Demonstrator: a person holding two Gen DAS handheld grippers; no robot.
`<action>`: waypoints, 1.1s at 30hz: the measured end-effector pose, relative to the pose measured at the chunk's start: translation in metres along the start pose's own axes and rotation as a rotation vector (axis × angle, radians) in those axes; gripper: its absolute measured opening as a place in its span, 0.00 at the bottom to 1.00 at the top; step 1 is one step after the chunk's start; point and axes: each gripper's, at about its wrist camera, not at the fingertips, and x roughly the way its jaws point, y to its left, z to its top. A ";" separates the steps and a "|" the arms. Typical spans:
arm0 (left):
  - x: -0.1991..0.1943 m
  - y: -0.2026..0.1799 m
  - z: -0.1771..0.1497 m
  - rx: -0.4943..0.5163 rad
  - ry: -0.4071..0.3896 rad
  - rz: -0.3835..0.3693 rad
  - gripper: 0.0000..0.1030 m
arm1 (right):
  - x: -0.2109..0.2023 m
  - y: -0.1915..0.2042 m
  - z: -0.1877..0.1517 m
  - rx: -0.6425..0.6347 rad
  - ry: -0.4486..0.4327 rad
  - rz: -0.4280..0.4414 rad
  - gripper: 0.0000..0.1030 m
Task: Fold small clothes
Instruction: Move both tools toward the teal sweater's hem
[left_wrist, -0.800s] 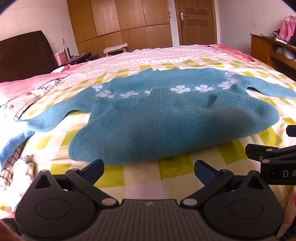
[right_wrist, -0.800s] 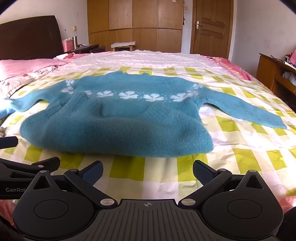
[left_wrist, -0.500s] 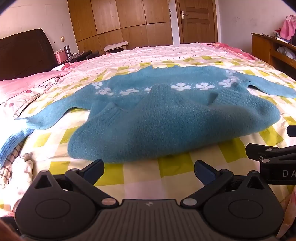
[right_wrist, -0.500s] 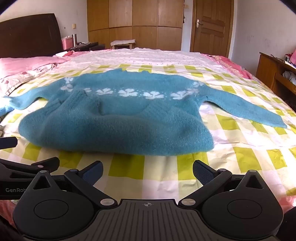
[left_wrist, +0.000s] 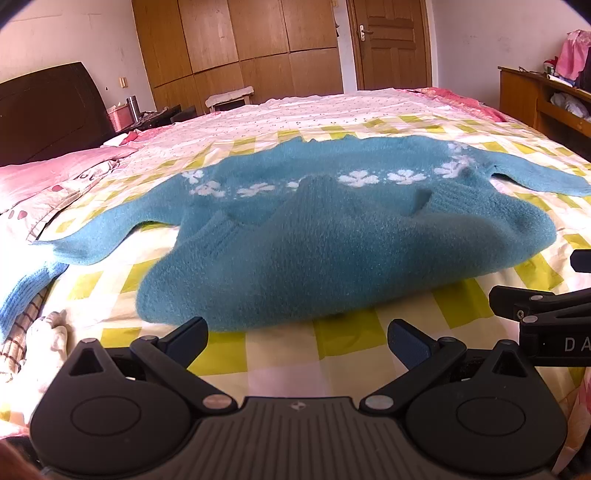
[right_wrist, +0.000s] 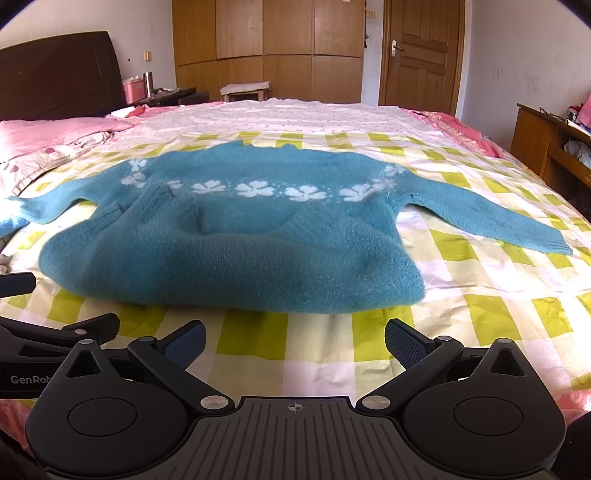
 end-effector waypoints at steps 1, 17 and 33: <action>0.000 0.000 0.000 0.000 -0.001 0.000 1.00 | 0.000 0.000 0.000 0.001 -0.001 0.000 1.00; -0.014 0.012 0.018 0.032 -0.060 -0.032 1.00 | -0.018 0.003 0.016 -0.032 -0.073 0.048 1.00; 0.041 0.080 0.077 0.004 -0.106 -0.038 1.00 | 0.042 -0.020 0.095 -0.063 -0.076 0.122 1.00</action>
